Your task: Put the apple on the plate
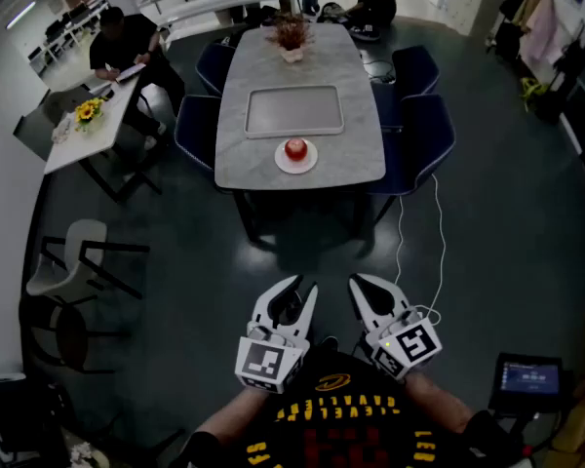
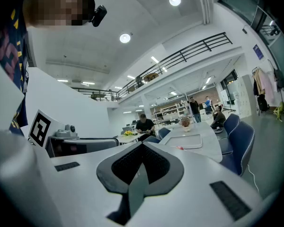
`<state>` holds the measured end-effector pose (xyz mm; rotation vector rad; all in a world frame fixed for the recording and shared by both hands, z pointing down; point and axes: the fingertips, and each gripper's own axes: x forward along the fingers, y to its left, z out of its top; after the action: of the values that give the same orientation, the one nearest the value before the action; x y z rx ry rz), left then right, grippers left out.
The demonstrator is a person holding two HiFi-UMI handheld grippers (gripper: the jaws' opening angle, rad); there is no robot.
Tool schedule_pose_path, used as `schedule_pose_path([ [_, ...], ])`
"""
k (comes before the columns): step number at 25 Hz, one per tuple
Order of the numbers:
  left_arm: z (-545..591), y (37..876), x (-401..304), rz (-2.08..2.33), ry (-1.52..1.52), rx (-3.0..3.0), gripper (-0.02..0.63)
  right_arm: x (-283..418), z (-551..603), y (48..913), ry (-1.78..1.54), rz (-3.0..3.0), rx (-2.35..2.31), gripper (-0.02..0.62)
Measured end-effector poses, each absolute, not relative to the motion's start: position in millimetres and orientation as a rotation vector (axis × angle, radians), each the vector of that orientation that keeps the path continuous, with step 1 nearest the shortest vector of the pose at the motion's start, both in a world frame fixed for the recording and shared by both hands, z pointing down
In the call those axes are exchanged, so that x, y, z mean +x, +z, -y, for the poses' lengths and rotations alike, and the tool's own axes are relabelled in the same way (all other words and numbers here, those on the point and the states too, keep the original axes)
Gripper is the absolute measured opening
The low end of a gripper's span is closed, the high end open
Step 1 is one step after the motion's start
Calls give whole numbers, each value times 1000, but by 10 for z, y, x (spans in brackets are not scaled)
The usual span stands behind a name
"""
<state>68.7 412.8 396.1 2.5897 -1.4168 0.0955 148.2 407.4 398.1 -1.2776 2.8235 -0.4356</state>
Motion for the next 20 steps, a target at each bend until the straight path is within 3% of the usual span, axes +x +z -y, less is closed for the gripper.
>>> schedule_pose_path([
  [20,-3326,4196,351,1356,118,2521,100,1229,-3302,4179,-568,-2747,-1333,7],
])
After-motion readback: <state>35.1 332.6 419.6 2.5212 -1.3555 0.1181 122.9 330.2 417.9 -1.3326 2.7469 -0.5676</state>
